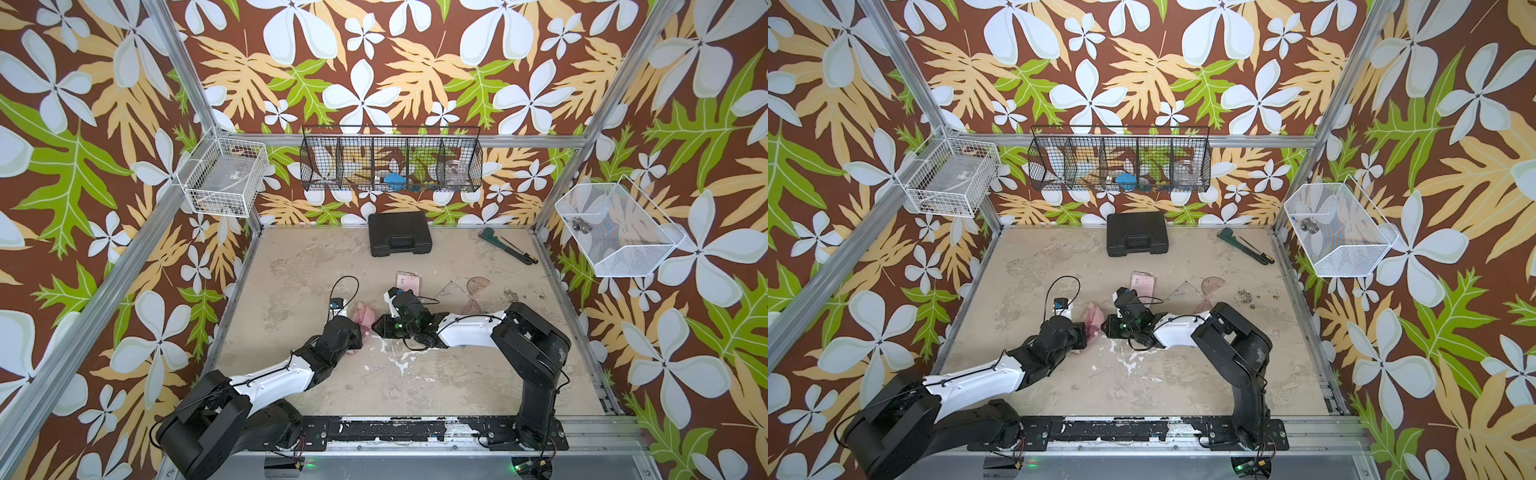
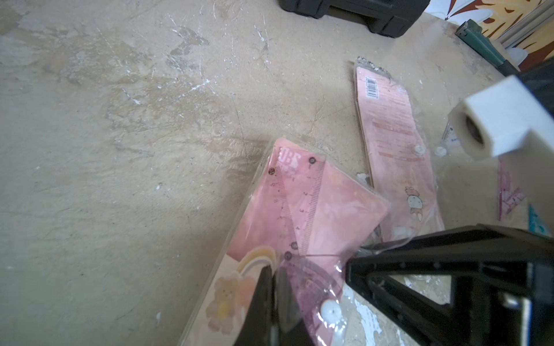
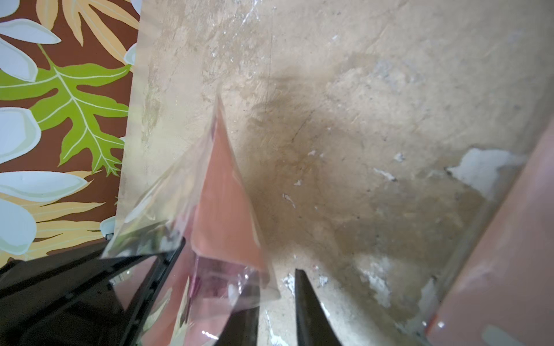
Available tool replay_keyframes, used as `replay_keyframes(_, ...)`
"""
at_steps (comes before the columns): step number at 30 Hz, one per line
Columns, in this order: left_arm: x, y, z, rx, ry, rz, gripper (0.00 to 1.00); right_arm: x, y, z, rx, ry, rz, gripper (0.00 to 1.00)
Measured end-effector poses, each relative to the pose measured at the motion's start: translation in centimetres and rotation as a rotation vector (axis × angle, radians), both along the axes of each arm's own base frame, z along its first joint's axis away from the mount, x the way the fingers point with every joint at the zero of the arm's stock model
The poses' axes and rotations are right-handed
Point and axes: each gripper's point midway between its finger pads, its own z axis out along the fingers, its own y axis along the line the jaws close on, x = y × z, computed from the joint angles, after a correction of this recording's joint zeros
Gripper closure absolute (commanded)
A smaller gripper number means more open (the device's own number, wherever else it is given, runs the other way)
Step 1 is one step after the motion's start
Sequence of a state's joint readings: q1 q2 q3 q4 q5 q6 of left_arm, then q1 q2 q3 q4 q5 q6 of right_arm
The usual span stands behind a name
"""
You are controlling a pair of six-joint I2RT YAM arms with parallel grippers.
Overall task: Open the ruler set and take out the ruler
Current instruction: Adjust the ruler set bag at the center of the board.
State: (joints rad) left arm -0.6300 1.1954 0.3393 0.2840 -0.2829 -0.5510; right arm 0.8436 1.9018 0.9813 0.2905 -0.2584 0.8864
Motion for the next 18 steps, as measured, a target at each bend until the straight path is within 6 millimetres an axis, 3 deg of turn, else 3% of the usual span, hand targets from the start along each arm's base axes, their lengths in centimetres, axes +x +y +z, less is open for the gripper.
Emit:
replay_keyframes(5,0.1,0.2,-0.2,0.011,0.002,0.009,1.00,0.0,-0.1,-0.1,-0.003,-0.011,0.008,0.98)
replay_keyframes(14,0.9,0.4,-0.3,0.046,0.001,0.039,1.00,-1.2,-0.5,1.6,0.127,-0.089,0.117,0.96)
replay_keyframes(18,1.0,0.3,-0.4,0.050,0.003,0.031,1.00,-1.7,-0.9,1.1,0.260,-0.090,0.188,0.97)
